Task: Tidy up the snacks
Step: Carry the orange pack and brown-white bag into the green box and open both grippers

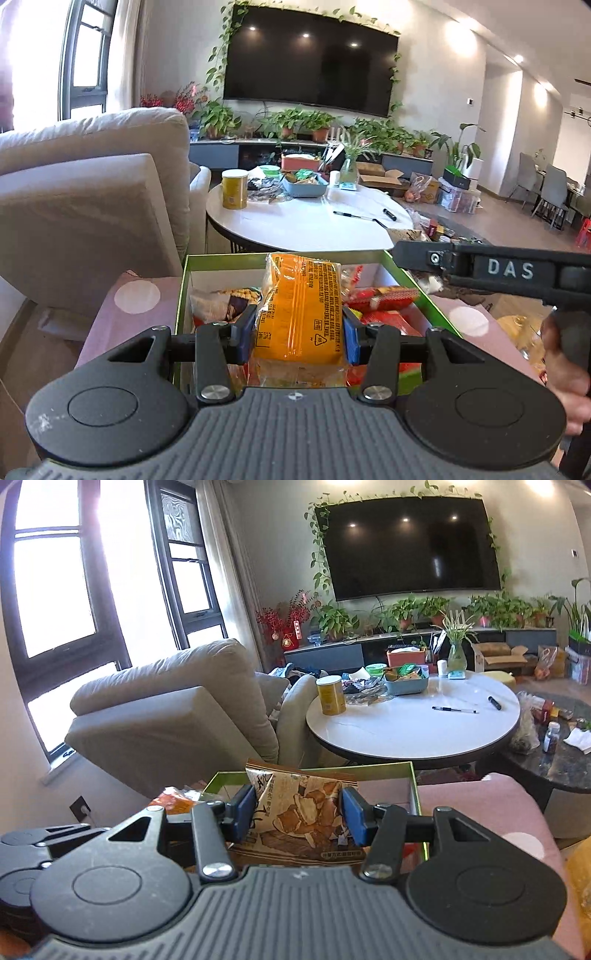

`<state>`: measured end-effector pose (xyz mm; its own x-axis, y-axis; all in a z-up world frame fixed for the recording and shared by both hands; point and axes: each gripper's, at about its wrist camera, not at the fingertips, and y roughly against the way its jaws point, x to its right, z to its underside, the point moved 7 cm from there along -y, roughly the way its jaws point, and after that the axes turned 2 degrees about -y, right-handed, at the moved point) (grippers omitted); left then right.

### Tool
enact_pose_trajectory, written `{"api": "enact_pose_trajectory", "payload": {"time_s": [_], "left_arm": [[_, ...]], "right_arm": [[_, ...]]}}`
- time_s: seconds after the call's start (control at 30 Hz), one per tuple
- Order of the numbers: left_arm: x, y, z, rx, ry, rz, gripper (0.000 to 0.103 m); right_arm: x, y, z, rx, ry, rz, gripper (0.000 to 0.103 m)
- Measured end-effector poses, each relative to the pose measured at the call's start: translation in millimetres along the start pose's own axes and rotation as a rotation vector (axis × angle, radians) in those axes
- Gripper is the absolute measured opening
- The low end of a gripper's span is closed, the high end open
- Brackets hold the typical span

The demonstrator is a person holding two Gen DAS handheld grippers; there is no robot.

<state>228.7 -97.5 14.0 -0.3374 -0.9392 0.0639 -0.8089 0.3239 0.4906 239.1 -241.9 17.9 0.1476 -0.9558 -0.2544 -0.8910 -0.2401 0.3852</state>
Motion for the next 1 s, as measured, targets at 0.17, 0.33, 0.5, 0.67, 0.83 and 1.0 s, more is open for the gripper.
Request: {"api": "enact_pose_trajectory", "payload": {"time_s": [0.17,0.33,0.5,0.67,0.83,1.0], "left_arm": [[-11.0,-29.0,-10.8,-0.018,0.006,-0.044,0.042],[-15.5,-53.8,-17.1,-0.032,0.008,-0.057,0.042],[-19.4,-78.1,-15.6,-0.064,0.023,-0.065,0.042],[-15.3,-93.2,-8.1,-0.091,0.011,-0.063,0.044],[-10.6,-92.8,-4.8,-0.083,-0.015,-0.080,0.061],[-8.5,-86.1,-5.2,-0.065,-0.029,-0.096,0.072]], "right_arm": [[8.8,-20.2,0.4,-0.022,-0.021,0.017,0.079],[17.2,-36.5,5.7,-0.046,-0.037,0.029,0.079],[27.6,-43.6,7.0,-0.024,-0.078,0.067,0.079],[31.3,-50.9,11.4,-0.034,-0.036,0.118,0.079],[33.5,-48.7,10.6,-0.018,-0.047,0.123,0.080],[30.9,-40.6,7.1,0.006,-0.045,0.126,0.080]]}}
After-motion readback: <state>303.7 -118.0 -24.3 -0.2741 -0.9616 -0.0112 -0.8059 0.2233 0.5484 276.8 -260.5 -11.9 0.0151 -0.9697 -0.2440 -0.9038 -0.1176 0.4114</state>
